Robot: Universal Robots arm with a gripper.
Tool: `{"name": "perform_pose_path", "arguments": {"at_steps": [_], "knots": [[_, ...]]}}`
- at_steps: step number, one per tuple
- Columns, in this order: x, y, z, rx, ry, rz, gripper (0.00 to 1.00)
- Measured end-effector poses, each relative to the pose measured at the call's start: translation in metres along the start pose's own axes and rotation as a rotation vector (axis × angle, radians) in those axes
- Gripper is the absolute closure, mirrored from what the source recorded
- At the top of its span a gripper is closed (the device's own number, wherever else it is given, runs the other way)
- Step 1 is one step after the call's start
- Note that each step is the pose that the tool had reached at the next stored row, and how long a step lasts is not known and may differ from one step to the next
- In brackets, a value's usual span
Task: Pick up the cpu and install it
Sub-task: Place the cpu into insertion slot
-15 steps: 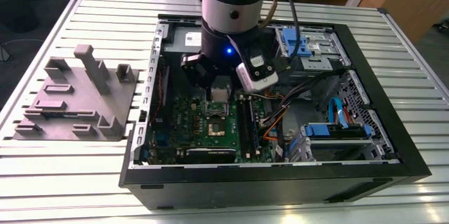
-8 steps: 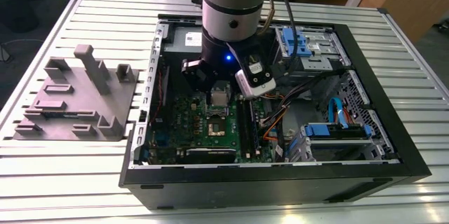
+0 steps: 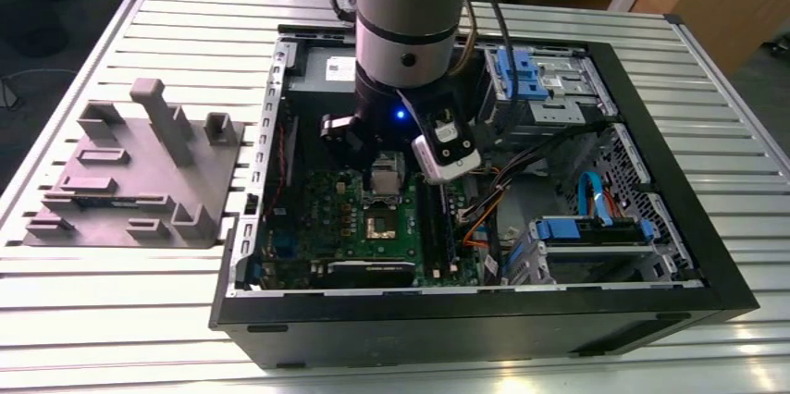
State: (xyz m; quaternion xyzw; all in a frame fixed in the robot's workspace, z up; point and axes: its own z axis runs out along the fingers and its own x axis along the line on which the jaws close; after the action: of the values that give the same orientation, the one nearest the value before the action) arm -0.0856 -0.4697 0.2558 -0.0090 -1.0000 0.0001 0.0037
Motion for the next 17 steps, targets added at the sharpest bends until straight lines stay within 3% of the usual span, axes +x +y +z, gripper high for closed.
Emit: {"name": "perform_pose_path", "arguments": {"at_steps": [10,17], "knots": [[-0.0001,0.0000,0.0178,0.0001,0.0000,0.000,0.53],[-0.0001,0.0000,0.0181,0.0001,0.0000,0.000,0.53]]}}
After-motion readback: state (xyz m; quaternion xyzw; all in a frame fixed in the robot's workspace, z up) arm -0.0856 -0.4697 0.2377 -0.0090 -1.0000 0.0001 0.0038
